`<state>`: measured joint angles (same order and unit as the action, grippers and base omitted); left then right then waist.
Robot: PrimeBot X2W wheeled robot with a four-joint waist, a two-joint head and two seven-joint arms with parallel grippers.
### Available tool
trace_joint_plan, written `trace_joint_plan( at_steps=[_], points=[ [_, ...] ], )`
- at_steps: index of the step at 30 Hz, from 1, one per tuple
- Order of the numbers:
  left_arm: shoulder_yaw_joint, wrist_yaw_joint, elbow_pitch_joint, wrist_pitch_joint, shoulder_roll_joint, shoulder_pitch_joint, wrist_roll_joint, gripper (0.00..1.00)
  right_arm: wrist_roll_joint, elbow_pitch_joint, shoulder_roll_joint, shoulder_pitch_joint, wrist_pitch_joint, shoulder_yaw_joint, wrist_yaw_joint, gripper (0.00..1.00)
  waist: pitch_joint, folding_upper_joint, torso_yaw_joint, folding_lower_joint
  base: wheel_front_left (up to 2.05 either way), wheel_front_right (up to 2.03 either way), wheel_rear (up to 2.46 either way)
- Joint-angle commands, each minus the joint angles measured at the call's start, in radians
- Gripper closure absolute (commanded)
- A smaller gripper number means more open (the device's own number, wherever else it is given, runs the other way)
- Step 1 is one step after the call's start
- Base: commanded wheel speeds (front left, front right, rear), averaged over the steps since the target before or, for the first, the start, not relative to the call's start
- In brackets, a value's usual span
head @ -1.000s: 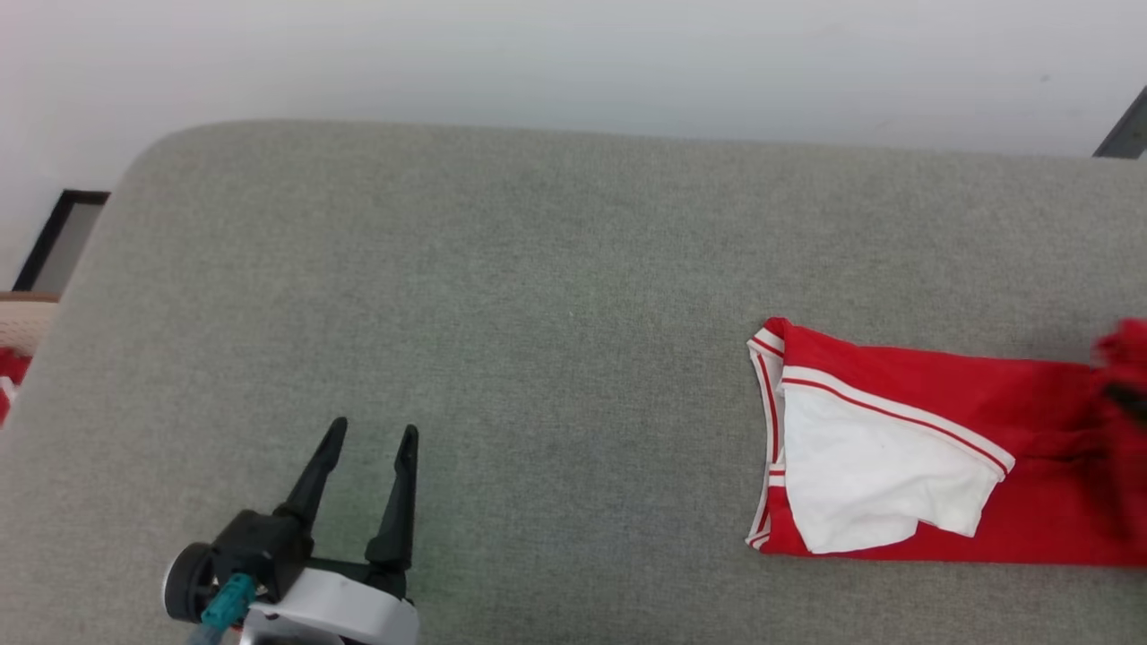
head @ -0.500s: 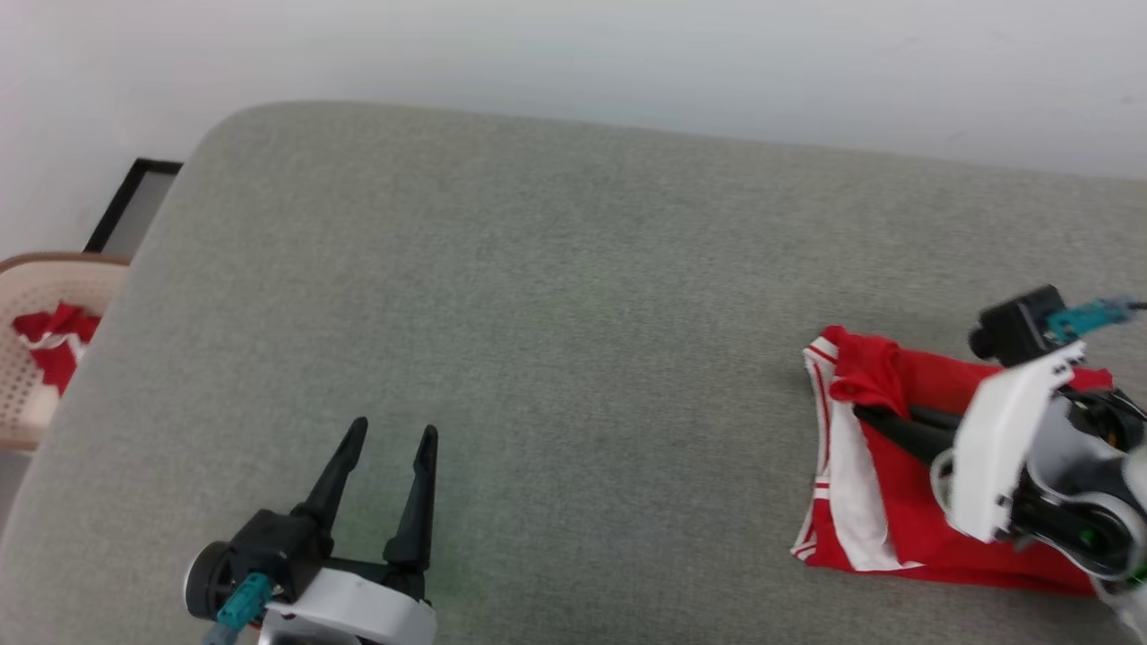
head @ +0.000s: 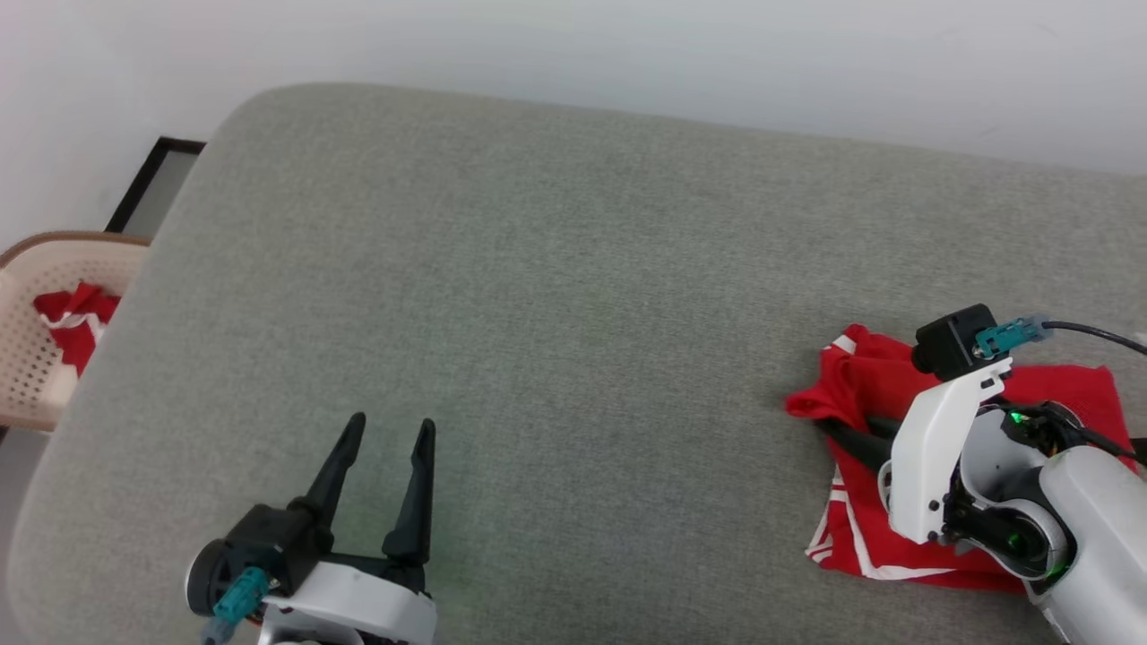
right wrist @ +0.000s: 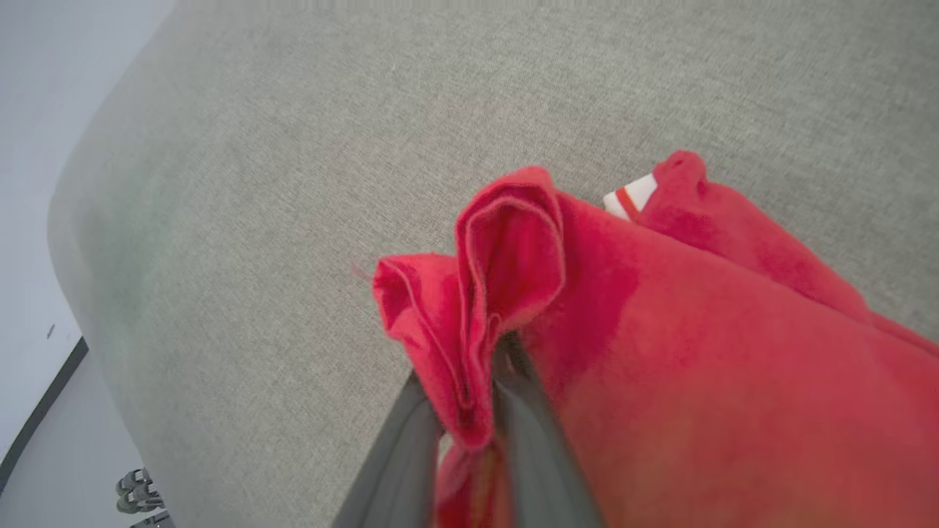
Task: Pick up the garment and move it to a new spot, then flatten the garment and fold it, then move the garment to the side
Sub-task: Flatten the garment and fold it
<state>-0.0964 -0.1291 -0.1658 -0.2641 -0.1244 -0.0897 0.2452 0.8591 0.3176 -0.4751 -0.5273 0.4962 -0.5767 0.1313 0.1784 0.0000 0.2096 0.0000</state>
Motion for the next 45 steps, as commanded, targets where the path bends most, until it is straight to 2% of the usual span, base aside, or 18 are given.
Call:
trace_joint_plan(
  at_steps=[1, 14, 21, 26, 32, 34, 39, 42, 43, 44, 45],
  points=[
    [0.002, -0.002, -0.001, 0.001, 0.0, 0.005, 0.005, 0.0, 0.013, 0.005, 0.006, -0.006, -0.016, 0.003, -0.001, 0.0, -0.01, 0.0, -0.017, 0.0, 0.0, 0.0, 0.0],
    [0.007, -0.002, -0.019, 0.001, -0.024, 0.021, 0.043, 0.0, 0.098, 0.007, -0.057, 0.017, -0.158, 0.033, -0.001, 0.0, -0.056, 0.0, -0.152, 0.0, 0.0, 0.0, 0.0],
    [0.014, -0.002, -0.048, 0.001, -0.031, 0.032, 0.066, 0.0, 0.102, 0.093, -0.054, 0.025, -0.307, 0.026, -0.001, 0.0, -0.076, 0.0, -0.225, 0.0, 0.0, 0.0, 0.0],
    [0.032, -0.002, -0.057, 0.001, -0.035, 0.046, 0.071, 0.0, 0.061, 0.177, -0.033, 0.013, -0.466, 0.033, -0.001, 0.0, -0.089, 0.0, -0.264, 0.0, 0.0, 0.0, 0.0],
    [0.046, -0.002, -0.056, 0.001, -0.046, 0.066, 0.065, 0.0, -0.02, 0.273, -0.002, 0.035, -0.68, 0.055, -0.001, 0.0, -0.117, 0.0, -0.269, 0.0, 0.0, 0.0, 0.0],
    [0.053, -0.002, -0.05, 0.001, -0.051, 0.078, 0.055, 0.0, -0.028, 0.278, 0.016, 0.057, -0.721, 0.067, -0.001, 0.0, -0.132, 0.0, -0.266, 0.0, 0.0, 0.0, 0.0],
    [0.069, -0.002, -0.03, 0.001, -0.044, 0.122, 0.048, 0.0, -0.087, 0.236, 0.023, 0.126, -0.76, 0.144, -0.001, 0.0, -0.166, 0.0, -0.245, 0.0, 0.0, 0.0, 0.0],
    [0.074, -0.002, -0.017, 0.001, -0.047, 0.142, 0.046, 0.0, -0.166, 0.155, 0.04, 0.183, -0.761, 0.245, -0.001, 0.0, -0.172, 0.0, -0.237, 0.0, 0.0, 0.0, 0.0],
    [0.074, -0.002, -0.017, 0.001, -0.047, 0.142, 0.046, 0.0, -0.166, 0.155, 0.04, 0.183, -0.761, 0.245, -0.001, 0.0, -0.172, 0.0, -0.237, 0.0, 0.0, 0.0, 0.0],
    [0.073, -0.002, -0.007, 0.001, -0.048, 0.155, 0.04, 0.0, -0.218, 0.1, 0.06, 0.236, -0.761, 0.304, -0.001, 0.0, -0.177, 0.0, -0.231, 0.0, 0.0, 0.0, 0.0],
    [0.073, -0.002, -0.007, 0.001, -0.048, 0.155, 0.04, 0.0, -0.218, 0.1, 0.06, 0.236, -0.761, 0.304, -0.001, 0.0, -0.177, 0.0, -0.231, 0.0, 0.0, 0.0, 0.0]
  ],
)
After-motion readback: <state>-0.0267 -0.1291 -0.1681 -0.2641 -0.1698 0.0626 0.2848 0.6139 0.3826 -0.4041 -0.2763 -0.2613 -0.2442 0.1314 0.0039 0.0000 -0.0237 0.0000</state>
